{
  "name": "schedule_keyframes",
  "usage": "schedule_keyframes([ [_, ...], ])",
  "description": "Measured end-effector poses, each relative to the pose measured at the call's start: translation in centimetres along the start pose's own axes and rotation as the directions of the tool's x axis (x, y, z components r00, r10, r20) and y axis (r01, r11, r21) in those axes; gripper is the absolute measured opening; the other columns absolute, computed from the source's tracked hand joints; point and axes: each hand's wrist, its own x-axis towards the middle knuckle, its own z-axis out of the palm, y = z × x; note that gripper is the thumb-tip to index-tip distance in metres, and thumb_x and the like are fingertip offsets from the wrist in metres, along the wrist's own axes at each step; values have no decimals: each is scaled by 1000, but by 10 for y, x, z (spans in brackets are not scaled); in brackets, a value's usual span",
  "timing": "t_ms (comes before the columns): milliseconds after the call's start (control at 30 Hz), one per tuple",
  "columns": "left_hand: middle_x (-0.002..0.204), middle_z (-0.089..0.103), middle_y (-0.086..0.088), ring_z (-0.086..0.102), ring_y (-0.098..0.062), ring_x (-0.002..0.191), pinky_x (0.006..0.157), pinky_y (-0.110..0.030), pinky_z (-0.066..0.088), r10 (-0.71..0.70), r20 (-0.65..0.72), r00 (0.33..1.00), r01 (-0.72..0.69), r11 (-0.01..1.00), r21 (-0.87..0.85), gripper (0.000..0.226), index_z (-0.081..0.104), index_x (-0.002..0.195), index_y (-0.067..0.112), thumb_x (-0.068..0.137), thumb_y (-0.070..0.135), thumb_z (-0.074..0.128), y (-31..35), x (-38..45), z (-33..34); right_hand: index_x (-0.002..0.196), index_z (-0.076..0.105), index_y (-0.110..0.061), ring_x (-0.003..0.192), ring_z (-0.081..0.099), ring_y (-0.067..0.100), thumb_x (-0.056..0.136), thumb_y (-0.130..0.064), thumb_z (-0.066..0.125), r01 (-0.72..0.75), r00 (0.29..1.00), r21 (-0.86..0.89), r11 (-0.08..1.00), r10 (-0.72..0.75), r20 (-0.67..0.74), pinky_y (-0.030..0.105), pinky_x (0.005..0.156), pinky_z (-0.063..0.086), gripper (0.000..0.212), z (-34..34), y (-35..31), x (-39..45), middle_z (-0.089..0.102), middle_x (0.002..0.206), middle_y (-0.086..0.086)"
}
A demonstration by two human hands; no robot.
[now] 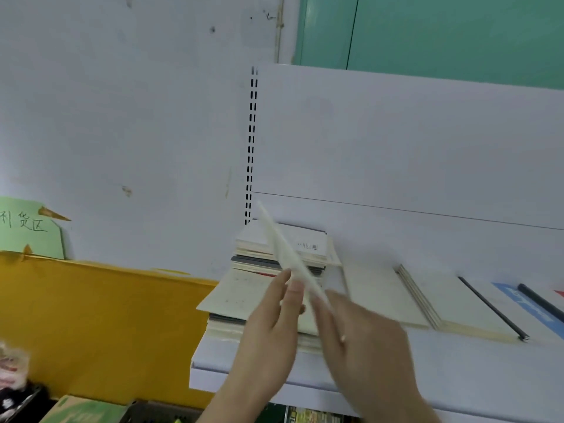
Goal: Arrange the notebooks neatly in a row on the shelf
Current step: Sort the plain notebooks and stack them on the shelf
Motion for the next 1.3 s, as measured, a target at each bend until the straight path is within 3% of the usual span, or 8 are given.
schedule_keyframes([
  [200,102,71,18,67,-6,96,83,-36,59,-98,-192,976,53,972,-227,26,57,116,44,103,23,49,-2,8,3,136,55,-21,130,46,4,92,-47,49,124,971,239,963,-167,170,22,104,41,51,29,-3,-27,52,141,-9],
  [367,97,73,17,67,-14,98,80,-39,59,-88,-271,959,24,973,-231,20,62,109,41,103,25,52,-9,16,-21,136,54,-21,132,36,0,98,-44,32,-39,992,260,965,7,124,22,108,35,49,30,30,-12,45,140,-17],
  [500,93,72,20,67,-10,93,70,-30,56,-62,-318,946,10,987,-162,21,62,106,42,102,23,54,-14,12,-40,151,24,-26,146,7,10,95,-59,30,-41,849,81,996,-8,528,31,120,15,65,55,42,0,17,154,-16],
  [600,101,69,15,65,-12,96,68,-29,54,-34,-373,927,-14,992,-127,27,57,117,40,100,20,56,-18,8,-54,140,37,-30,134,31,10,95,-56,26,101,800,98,990,-139,584,33,113,28,53,70,38,1,40,142,-14],
  [733,113,61,17,59,-7,101,66,-25,49,4,-429,903,-33,998,-59,40,45,130,41,100,17,56,-22,5,-72,129,47,-35,100,57,9,102,-44,26,134,867,52,990,-143,478,27,88,46,35,54,35,12,62,114,-15],
  [1033,110,61,19,60,-7,96,61,-25,50,-54,-400,915,20,996,-87,41,41,128,47,103,15,48,-26,1,-82,91,61,-22,44,50,13,99,-47,28,-123,989,139,983,110,94,30,43,36,42,6,47,42,50,48,-6],
  [1167,112,65,18,64,-9,100,73,-32,56,-63,-303,951,13,987,-162,43,42,134,52,103,22,49,-21,3,-54,95,72,-20,38,53,23,93,-37,46,-6,982,50,999,15,-187,25,39,36,31,-1,-2,21,58,50,1],
  [1300,111,70,20,68,-6,102,84,-36,59,-90,-184,979,31,953,-300,34,45,131,58,104,38,44,-10,6,-20,99,76,-15,71,69,16,91,-34,52,139,966,14,990,-132,-222,26,60,54,31,34,-35,-5,74,95,-1],
])
